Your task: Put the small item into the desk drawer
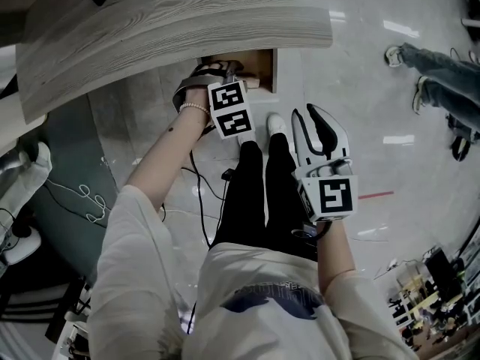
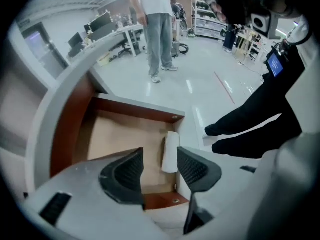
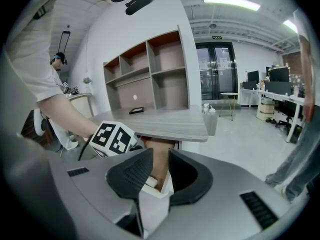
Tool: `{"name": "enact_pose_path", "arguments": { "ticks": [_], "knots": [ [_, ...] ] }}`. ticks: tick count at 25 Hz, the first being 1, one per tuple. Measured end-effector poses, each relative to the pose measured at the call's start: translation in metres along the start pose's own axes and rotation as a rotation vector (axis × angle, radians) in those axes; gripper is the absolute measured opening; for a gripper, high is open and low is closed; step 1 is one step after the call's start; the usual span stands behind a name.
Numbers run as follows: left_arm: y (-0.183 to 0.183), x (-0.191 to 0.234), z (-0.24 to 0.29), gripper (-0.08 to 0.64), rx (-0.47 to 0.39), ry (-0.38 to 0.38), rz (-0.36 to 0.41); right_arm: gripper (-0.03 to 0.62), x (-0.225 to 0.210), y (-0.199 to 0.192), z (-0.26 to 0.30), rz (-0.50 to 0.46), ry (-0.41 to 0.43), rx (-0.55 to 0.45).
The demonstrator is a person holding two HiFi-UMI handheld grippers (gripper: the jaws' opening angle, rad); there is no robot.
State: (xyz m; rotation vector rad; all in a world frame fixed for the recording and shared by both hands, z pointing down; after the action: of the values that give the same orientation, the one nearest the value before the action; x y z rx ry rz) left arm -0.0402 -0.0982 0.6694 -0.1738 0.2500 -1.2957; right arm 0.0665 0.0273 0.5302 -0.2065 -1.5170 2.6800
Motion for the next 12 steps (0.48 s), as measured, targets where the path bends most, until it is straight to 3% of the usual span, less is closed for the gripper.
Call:
{"name": "enact_pose_path", "arguments": {
  "ticks": [12],
  "knots": [
    [-0.004,0.003,-0.12,0.192,-0.247,0.196,-0.292,0.092,0.008,0.057,-0.02,-0.056,-0.01,-0.078]
  ]
}}
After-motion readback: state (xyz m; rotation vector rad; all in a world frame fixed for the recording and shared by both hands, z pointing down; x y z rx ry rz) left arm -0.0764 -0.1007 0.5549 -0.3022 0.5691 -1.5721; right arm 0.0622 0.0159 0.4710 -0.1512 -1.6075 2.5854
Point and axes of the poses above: the fingertips, and each gripper's own axes: z forward along the fingers, x to its left, y out of its top, the point moved 8 cm from there along -z, backward along the fingers, and after that the axes turned 2 degrees about -z, right-handed, at the moved point
